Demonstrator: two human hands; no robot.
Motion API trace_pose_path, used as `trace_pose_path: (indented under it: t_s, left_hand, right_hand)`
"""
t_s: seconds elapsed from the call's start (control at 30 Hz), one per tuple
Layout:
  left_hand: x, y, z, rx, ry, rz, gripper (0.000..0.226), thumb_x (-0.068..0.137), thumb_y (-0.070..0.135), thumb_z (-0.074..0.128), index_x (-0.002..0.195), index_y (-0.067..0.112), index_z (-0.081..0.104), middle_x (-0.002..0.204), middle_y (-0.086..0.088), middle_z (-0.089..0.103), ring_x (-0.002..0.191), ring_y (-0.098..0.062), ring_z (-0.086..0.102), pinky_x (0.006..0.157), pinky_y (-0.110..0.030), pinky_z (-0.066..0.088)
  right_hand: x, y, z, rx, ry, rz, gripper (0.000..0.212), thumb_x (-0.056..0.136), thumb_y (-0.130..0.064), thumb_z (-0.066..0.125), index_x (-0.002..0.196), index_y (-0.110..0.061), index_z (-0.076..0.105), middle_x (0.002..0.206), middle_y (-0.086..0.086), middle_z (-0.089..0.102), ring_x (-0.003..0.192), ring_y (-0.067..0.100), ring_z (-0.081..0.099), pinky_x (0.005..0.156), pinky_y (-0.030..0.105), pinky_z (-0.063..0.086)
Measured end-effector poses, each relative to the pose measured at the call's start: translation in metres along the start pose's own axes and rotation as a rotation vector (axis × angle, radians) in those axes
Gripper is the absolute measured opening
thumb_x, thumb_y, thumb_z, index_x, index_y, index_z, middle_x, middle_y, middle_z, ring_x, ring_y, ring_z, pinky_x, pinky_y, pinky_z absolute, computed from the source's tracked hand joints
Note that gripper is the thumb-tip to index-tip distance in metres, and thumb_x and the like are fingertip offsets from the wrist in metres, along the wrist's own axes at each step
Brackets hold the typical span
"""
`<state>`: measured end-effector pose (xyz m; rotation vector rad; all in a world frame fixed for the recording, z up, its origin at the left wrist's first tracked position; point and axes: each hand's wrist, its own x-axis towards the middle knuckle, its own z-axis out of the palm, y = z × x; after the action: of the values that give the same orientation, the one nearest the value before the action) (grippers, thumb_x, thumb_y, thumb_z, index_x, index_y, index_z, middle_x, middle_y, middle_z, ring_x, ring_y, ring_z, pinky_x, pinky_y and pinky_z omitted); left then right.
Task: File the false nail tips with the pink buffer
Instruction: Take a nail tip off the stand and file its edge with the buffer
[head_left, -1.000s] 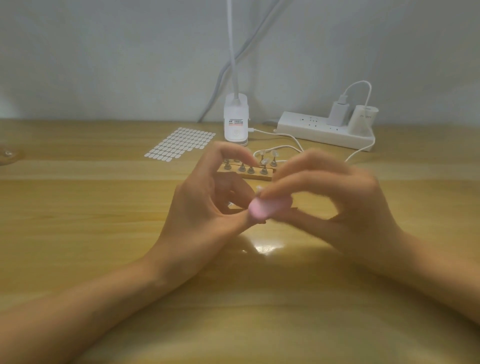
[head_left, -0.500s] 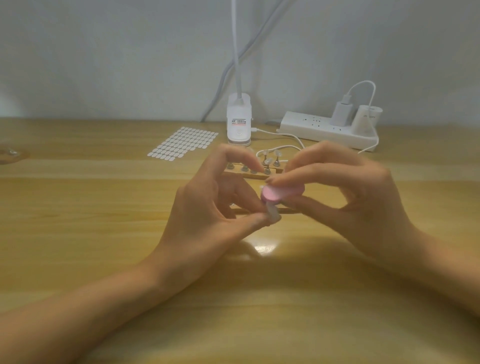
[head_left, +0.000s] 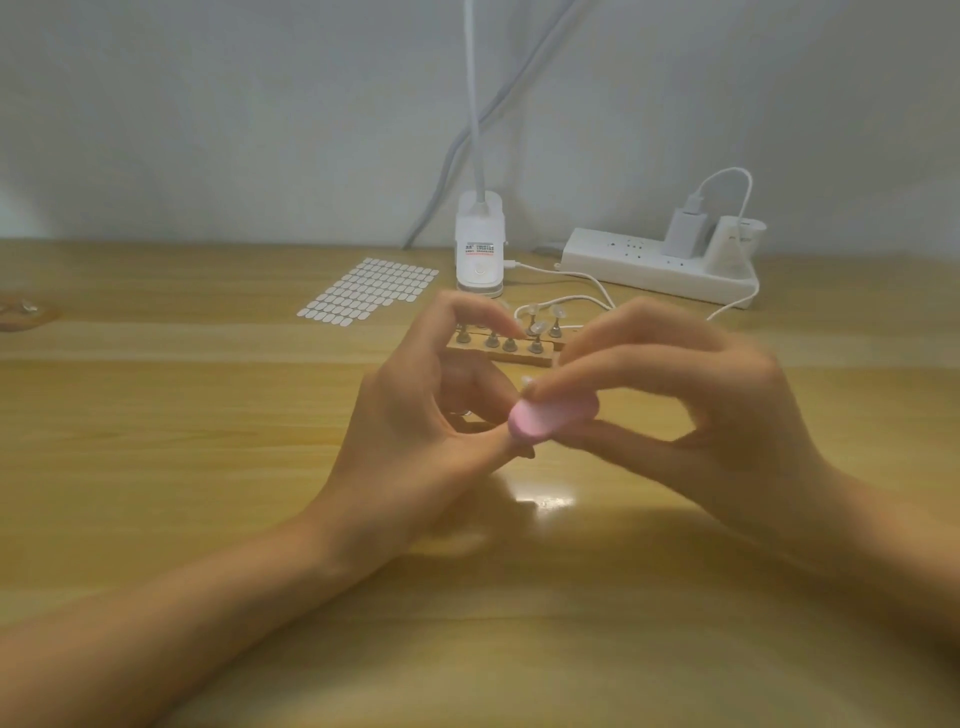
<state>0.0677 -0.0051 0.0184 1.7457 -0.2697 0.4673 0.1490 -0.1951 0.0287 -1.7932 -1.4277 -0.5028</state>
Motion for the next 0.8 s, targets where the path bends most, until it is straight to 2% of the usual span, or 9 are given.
trace_pose_path:
  t_s: [0.03,0.1,0.17,0.27,0.4,0.53,0.67,0.8]
  left_hand:
    - [0.0001,0.0001,-0.0001,0.011,-0.002,0.0,0.047,0.074,0.029,0.085,0.11,0.024,0.054,0.07,0.0,0.072,0.066,-0.019,0.074,0.062,-0.028,0.058]
    - [0.0007,-0.0007,-0.0007,0.019,0.002,-0.012,0.045,0.075,0.021,0.085,0.109,0.023,0.055,0.069,-0.001,0.072,0.065,-0.018,0.073,0.063,-0.025,0.056]
    - [0.0003,-0.0002,-0.0003,0.018,0.009,-0.014,0.043,0.075,0.017,0.084,0.107,0.022,0.055,0.069,-0.002,0.072,0.064,-0.018,0.072,0.063,-0.025,0.056]
    - [-0.0004,0.0017,0.0005,0.018,0.009,-0.007,0.046,0.073,0.033,0.086,0.105,0.023,0.055,0.069,0.0,0.071,0.064,-0.017,0.072,0.059,-0.022,0.053]
    - [0.0006,-0.001,-0.0013,0.027,0.006,-0.016,0.043,0.077,0.013,0.086,0.107,0.021,0.056,0.069,-0.001,0.071,0.066,-0.015,0.071,0.061,-0.022,0.054]
    - [-0.0002,0.0005,-0.0006,0.023,0.005,-0.004,0.045,0.073,0.033,0.085,0.106,0.025,0.056,0.068,0.002,0.071,0.066,-0.016,0.071,0.059,-0.022,0.053]
    - [0.0007,-0.0021,-0.0011,0.033,0.012,-0.023,0.043,0.075,0.019,0.084,0.107,0.025,0.056,0.069,0.0,0.072,0.067,-0.017,0.072,0.063,-0.031,0.059]
    - [0.0003,-0.0023,-0.0016,0.025,-0.014,-0.018,0.044,0.075,0.03,0.084,0.108,0.025,0.055,0.071,0.0,0.072,0.066,-0.017,0.073,0.062,-0.025,0.056]
  right_hand:
    - [-0.0002,0.001,0.0006,-0.022,-0.009,0.0,0.017,0.087,-0.017,0.078,0.104,-0.012,0.077,0.096,0.004,0.067,0.093,0.018,0.066,0.083,0.029,0.051]
    - [0.0006,0.0056,-0.0047,-0.038,0.027,0.055,0.018,0.087,-0.018,0.079,0.104,-0.012,0.076,0.097,0.002,0.067,0.093,0.013,0.065,0.084,0.025,0.05]
    - [0.0014,0.006,-0.0084,0.008,0.056,0.077,0.018,0.088,-0.02,0.079,0.104,-0.013,0.075,0.098,0.001,0.066,0.093,0.014,0.065,0.083,0.026,0.049]
    - [-0.0006,0.003,0.0003,0.022,-0.027,0.009,0.017,0.087,-0.019,0.08,0.102,-0.013,0.076,0.097,0.003,0.067,0.094,0.019,0.065,0.083,0.031,0.051]
    - [0.0008,0.0081,-0.0086,-0.022,0.04,0.064,0.018,0.084,-0.015,0.08,0.1,-0.01,0.074,0.098,0.001,0.066,0.094,0.013,0.065,0.083,0.027,0.05]
    - [-0.0022,0.0051,0.0001,-0.035,-0.032,-0.005,0.015,0.086,-0.015,0.081,0.097,-0.009,0.074,0.096,0.004,0.065,0.093,0.019,0.063,0.083,0.027,0.049]
    - [0.0006,0.0085,-0.0084,-0.052,0.037,0.049,0.016,0.083,-0.013,0.081,0.096,-0.007,0.072,0.096,0.003,0.064,0.092,0.015,0.062,0.081,0.027,0.05]
    - [-0.0016,0.0069,-0.0017,-0.075,-0.033,-0.005,0.016,0.081,-0.009,0.082,0.093,-0.006,0.072,0.093,0.005,0.064,0.091,0.021,0.062,0.08,0.03,0.051]
